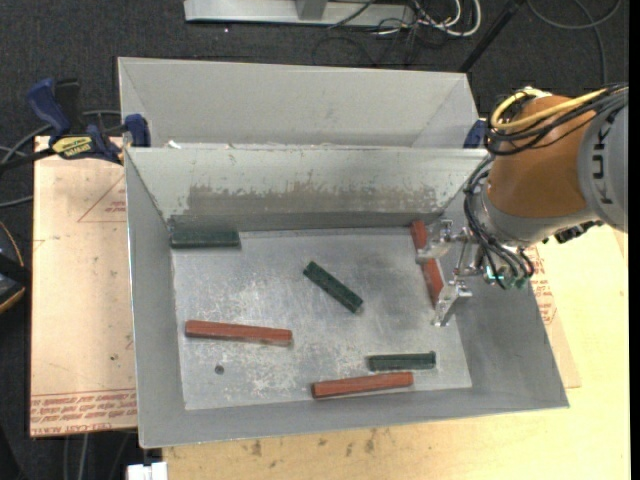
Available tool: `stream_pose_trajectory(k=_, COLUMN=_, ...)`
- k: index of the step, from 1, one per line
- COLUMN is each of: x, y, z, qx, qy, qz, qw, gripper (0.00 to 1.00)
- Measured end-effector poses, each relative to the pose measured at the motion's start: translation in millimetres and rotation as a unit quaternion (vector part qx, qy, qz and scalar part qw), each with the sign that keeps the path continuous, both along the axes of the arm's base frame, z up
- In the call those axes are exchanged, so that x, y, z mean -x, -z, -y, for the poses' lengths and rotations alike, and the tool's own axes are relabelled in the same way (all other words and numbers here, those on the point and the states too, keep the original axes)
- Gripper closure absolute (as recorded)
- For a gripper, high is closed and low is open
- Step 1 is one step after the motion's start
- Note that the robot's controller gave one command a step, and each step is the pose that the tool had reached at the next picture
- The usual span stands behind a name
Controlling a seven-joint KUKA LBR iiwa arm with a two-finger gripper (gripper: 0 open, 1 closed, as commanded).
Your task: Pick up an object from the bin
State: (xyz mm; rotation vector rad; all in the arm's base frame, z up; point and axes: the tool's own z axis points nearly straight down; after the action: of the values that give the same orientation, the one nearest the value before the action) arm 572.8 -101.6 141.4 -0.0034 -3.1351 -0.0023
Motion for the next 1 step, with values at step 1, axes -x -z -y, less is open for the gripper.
stream_pose_trajectory(k=1, x=-2.0, y=-4.2, z=-0.3, qx=0.0, qy=-0.001, qz=0.0038, qw=1.0, gripper=0.0)
